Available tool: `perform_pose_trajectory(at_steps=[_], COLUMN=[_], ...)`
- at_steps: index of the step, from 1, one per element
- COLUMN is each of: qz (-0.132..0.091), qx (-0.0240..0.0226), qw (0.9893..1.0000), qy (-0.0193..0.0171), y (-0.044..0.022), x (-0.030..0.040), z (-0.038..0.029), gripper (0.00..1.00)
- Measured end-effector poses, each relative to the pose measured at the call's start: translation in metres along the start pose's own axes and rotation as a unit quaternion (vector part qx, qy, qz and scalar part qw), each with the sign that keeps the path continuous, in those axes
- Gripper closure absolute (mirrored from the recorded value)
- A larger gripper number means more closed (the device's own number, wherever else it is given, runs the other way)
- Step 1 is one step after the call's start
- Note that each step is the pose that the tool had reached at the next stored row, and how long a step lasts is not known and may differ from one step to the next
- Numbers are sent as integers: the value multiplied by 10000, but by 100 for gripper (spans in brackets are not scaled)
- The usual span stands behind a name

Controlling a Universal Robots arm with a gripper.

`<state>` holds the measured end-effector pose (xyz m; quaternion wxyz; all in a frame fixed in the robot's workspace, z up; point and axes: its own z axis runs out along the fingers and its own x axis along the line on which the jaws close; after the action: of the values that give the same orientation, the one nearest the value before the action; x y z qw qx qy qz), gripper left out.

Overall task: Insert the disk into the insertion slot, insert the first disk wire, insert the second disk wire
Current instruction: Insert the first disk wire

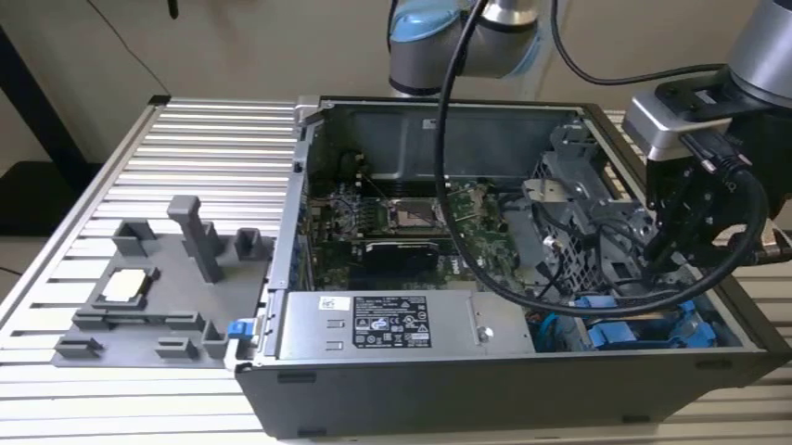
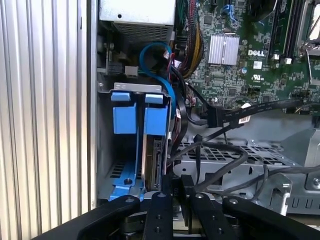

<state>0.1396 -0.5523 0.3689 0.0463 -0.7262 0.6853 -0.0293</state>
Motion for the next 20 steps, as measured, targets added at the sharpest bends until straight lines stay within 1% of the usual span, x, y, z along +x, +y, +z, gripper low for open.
perform_pose_trajectory(at_steps=[3, 5, 6, 7, 11, 12, 15, 16, 18, 20], qz=[3, 5, 5, 5, 5, 5, 9, 9, 11, 11], qx=[-87, -142, -157, -161, -163, -188, -303, -318, -327, -344], qw=[10000, 9999, 9999, 9999, 9999, 9998, 9995, 9995, 9995, 9994], qy=[-5, -9, -10, -11, -12, -14, -20, -21, -23, -33], y=[-28, -61, -74, -81, -84, -106, -174, -180, -179, -179], x=[8, 15, 18, 18, 18, 21, 28, 28, 37, 78], z=[19, 26, 27, 27, 28, 31, 38, 40, 45, 50], gripper=[81, 81, 81, 81, 81, 81, 81, 81, 81, 81])
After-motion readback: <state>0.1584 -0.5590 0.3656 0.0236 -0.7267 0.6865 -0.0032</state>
